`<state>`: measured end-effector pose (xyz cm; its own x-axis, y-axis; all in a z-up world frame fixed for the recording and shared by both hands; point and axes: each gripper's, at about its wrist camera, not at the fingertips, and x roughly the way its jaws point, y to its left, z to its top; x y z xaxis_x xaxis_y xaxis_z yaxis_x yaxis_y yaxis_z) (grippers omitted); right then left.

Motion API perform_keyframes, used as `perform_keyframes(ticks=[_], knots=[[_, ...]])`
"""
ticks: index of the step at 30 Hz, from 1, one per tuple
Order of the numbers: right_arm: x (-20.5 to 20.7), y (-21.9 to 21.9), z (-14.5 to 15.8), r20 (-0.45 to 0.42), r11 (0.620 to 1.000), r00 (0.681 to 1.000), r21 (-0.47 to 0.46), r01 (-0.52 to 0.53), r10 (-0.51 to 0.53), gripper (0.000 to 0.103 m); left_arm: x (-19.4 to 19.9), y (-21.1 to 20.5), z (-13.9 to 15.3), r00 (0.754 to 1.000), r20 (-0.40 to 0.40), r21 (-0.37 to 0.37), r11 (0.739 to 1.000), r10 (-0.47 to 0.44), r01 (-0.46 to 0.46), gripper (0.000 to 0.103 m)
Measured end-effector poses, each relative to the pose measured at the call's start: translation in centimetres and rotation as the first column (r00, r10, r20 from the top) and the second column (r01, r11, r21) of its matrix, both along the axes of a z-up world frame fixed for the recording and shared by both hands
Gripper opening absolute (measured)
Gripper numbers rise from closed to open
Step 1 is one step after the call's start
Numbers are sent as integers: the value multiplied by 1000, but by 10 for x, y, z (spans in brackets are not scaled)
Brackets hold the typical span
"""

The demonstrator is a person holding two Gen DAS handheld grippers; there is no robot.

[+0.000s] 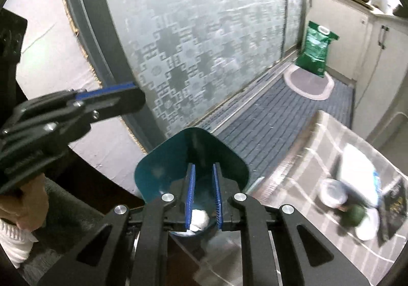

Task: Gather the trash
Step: 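Withdraw both open grippers from the bin back toward the table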

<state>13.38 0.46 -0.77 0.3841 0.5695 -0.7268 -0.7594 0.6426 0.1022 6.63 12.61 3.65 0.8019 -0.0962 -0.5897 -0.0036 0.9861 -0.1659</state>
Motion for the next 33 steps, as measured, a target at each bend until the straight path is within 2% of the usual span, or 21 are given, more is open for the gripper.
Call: perform_keyframes(ticks=[4, 9, 14, 15, 20, 26, 30, 33], knots=[[6, -30, 3, 18, 998, 998, 3, 58, -58, 14, 9, -19, -3, 999, -9, -9, 999, -39, 39, 18], [11, -63, 3, 30, 993, 992, 7, 122, -122, 14, 19, -46, -5, 997, -18, -15, 997, -81, 80, 20], [13, -96, -1, 25, 985, 985, 11, 173, -173, 22, 29, -74, -11, 992, -34, -10, 993, -121, 121, 23], [13, -103, -3, 23, 983, 982, 10, 185, -185, 26, 32, -81, -13, 990, -41, -7, 991, -133, 132, 23], [13, -133, -6, 8, 974, 974, 19, 227, -227, 32, 47, -107, -30, 980, -90, 10, 984, -178, 180, 23], [14, -162, -9, -10, 963, 963, 34, 269, -269, 36, 67, -128, -52, 968, -152, 5, 979, -202, 205, 25], [13, -173, -10, -17, 959, 960, 46, 280, -279, 38, 74, -138, -60, 967, -172, 34, 980, -188, 197, 36], [12, -180, -11, -22, 958, 959, 50, 283, -282, 39, 81, -140, -65, 968, -185, 35, 983, -172, 181, 37]])
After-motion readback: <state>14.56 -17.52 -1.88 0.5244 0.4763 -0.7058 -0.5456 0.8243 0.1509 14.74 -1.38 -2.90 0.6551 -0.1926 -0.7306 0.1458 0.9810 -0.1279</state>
